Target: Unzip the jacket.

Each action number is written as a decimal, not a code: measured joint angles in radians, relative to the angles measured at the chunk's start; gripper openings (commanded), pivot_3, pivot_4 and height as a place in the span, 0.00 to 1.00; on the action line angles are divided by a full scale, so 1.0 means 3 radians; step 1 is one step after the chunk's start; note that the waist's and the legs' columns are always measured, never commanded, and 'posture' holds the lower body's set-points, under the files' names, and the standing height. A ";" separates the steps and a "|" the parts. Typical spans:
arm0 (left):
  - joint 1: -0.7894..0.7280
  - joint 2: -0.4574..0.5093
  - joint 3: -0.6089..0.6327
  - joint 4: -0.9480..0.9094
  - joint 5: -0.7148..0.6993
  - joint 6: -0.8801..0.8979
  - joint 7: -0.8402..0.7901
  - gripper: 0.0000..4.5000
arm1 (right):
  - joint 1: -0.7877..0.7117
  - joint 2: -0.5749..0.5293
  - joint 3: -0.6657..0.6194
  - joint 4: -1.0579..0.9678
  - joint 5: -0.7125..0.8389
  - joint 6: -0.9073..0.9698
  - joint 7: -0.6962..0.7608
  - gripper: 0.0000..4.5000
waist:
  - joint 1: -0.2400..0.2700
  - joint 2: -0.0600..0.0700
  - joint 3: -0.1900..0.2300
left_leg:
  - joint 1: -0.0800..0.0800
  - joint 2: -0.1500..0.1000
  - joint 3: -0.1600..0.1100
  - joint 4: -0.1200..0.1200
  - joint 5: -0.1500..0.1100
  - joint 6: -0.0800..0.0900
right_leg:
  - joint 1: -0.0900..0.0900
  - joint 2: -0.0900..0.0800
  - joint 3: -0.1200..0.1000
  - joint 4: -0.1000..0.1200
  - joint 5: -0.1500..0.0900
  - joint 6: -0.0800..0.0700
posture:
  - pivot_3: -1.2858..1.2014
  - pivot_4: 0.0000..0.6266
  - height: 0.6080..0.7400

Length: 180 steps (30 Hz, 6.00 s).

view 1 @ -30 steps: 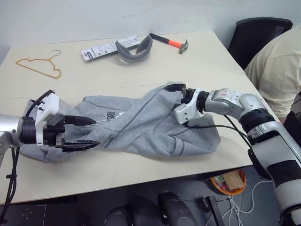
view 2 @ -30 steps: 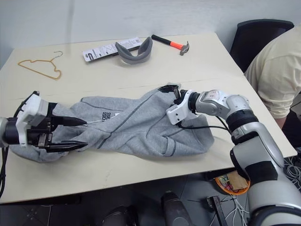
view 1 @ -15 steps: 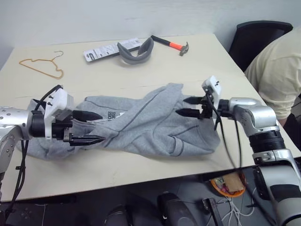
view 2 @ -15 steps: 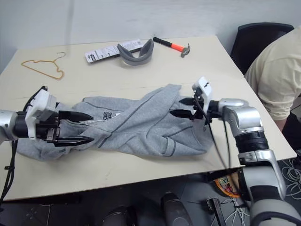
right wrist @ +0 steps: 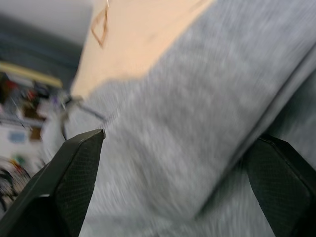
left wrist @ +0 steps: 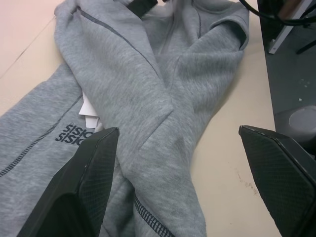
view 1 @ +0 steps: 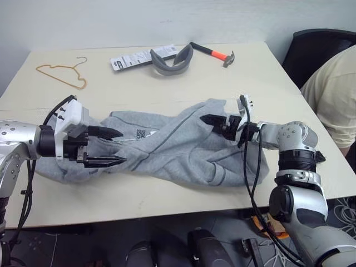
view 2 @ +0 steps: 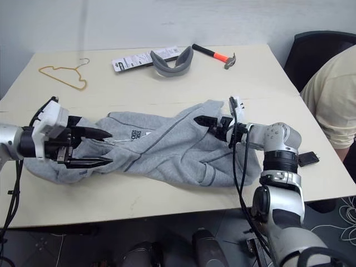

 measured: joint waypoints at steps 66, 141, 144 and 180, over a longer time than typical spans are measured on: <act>-0.1224 -0.0323 -0.0705 0.1754 0.1109 -0.1201 -0.0682 0.92 | 0.2523 -0.2801 0.0570 -0.4238 0.0183 -0.1947 0.2429 0.87 | 0.0187 -0.0028 0.0003 | -0.0002 -0.0005 -0.0002 0.0004 -0.0010 0.0022 | 0.0014 -0.0004 -0.0002 -0.0034 0.0011 0.0018 | 0.52 0.24 1.00; -0.1588 -0.0962 -0.0924 0.3563 0.1915 -0.2442 -0.0456 0.92 | 0.1186 0.0527 0.1971 -0.1843 -0.2511 -0.3129 0.0077 0.01 | -0.0059 -0.0029 0.0001 | -0.0047 0.0009 0.0005 0.0018 0.0001 0.0009 | -0.0048 -0.0012 -0.0022 0.0021 0.0009 0.0015 | 0.52 0.24 1.00; -0.1591 -0.0977 -0.0924 0.3649 0.1917 -0.2502 -0.0432 0.92 | 0.1366 0.0316 0.1578 -0.2226 -0.2337 -0.2752 -0.0018 0.01 | -0.0014 -0.0030 0.0001 | -0.0047 0.0006 0.0006 0.0019 0.0001 0.0010 | -0.0048 -0.0013 -0.0021 0.0017 0.0009 0.0015 | 0.52 0.24 1.00; -0.1414 -0.0741 -0.0715 0.3086 0.1540 -0.1455 -0.0931 1.00 | 0.1696 -0.2018 0.0870 -0.1603 -0.1071 -0.2161 0.1558 0.43 | 0.0015 -0.0006 -0.0004 | -0.0029 0.0003 0.0037 0.0004 0.0000 0.0012 | -0.0048 -0.0005 -0.0002 0.0014 0.0009 0.0016 | 0.52 0.24 1.00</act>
